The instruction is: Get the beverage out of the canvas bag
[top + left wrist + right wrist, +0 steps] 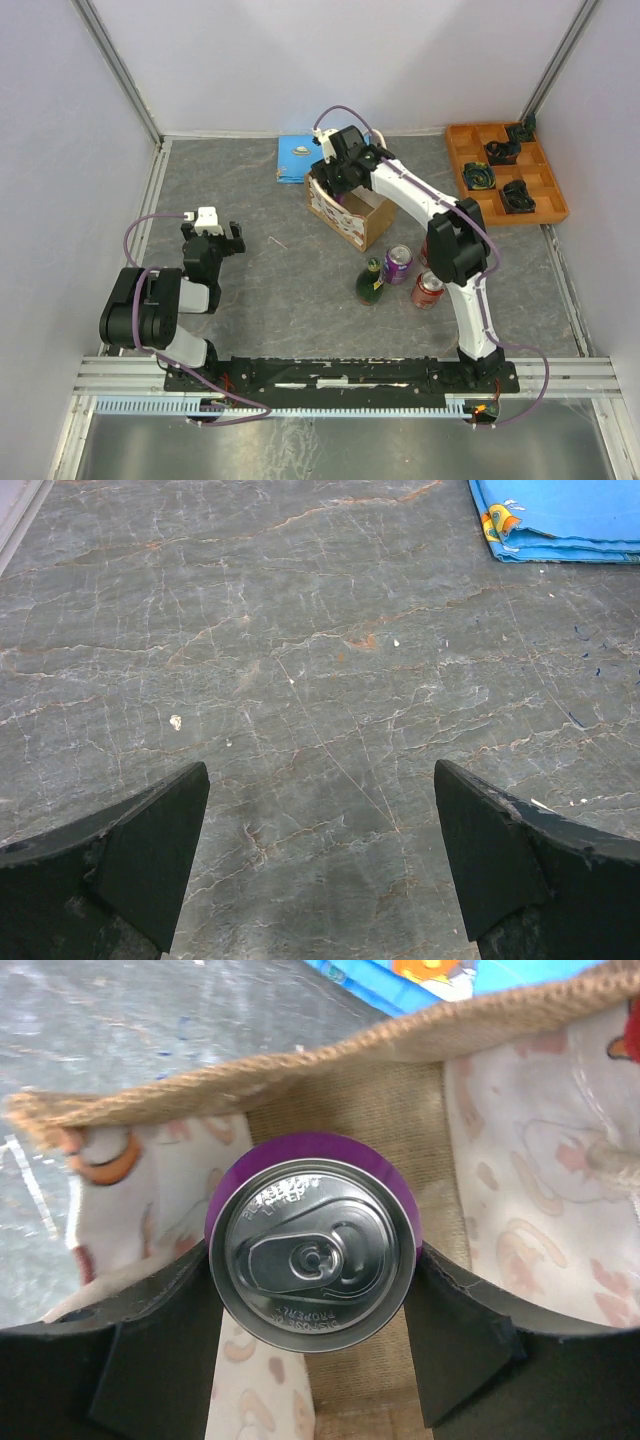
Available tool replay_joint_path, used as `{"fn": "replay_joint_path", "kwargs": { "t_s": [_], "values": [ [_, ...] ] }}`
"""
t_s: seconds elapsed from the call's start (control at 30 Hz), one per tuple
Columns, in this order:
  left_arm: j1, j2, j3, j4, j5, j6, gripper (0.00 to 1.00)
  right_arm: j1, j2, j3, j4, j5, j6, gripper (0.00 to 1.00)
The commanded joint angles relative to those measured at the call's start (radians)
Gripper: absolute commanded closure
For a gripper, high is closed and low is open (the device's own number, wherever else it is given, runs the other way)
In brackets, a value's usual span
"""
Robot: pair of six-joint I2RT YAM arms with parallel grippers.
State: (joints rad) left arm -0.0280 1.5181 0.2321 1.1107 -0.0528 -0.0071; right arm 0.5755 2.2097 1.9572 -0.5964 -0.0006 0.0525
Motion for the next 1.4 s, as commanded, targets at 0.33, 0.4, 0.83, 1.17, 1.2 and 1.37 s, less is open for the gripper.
{"fn": "replay_joint_path", "kwargs": {
  "t_s": [0.33,0.4,0.83,1.17,1.2,1.37],
  "values": [
    [0.004,0.001,0.002,0.068,-0.022,0.001,0.01,0.057,-0.106,0.032,0.034,-0.215,-0.037,1.0],
    [0.004,0.001,0.003,0.069,-0.021,0.001,0.01,0.061,-0.116,0.024,0.039,-0.207,-0.04,1.0],
    [0.003,0.001,0.003,0.069,-0.022,0.001,0.01,0.061,-0.246,0.101,0.138,0.029,-0.124,1.0],
    [0.004,0.001,0.003,0.067,-0.021,0.001,0.01,0.062,-0.483,-0.01,0.214,0.202,-0.161,1.0],
    [0.004,0.001,0.003,0.067,-0.023,0.001,0.01,0.062,-0.519,-0.048,0.233,0.236,-0.164,1.0],
    [0.004,0.001,0.003,0.068,-0.022,0.001,0.01,0.052,-0.689,-0.216,0.289,0.441,-0.167,1.0]
  ]
}}
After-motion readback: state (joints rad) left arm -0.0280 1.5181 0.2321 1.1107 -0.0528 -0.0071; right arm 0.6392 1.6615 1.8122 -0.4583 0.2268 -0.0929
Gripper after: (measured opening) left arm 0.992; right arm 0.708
